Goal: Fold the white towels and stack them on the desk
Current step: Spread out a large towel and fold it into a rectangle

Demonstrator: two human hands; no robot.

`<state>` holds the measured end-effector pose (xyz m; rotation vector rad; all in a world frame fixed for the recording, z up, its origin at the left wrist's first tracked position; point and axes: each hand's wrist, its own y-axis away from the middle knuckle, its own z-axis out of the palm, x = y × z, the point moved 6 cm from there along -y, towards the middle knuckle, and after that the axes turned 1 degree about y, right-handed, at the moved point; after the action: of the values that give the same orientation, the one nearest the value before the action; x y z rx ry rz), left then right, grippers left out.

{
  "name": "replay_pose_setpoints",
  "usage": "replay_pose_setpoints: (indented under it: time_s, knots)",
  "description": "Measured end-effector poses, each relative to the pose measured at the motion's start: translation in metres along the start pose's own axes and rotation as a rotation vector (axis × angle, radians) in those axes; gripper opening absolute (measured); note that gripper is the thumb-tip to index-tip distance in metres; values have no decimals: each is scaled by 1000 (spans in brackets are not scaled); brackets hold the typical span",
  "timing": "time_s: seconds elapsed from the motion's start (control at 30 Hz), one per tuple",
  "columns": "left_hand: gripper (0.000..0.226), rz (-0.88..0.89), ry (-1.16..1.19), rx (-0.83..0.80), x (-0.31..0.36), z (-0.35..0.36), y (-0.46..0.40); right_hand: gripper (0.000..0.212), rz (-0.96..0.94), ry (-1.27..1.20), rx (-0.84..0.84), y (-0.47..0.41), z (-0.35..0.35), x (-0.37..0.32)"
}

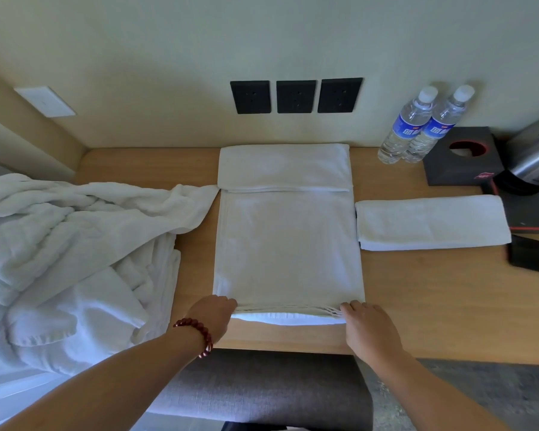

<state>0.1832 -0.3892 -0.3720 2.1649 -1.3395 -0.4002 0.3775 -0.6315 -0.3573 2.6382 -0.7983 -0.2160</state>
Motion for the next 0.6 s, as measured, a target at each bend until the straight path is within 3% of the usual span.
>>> replay_pose_setpoints:
  time_s: [0.17,0.6]
  knots:
    - [26,-22,-17,-83,1,-5,-1,10,12,-97,-167,-8,-1,12]
    - [21,60,-155,-396,-7,29,50,20,-120,-112,-561,26,23,-34]
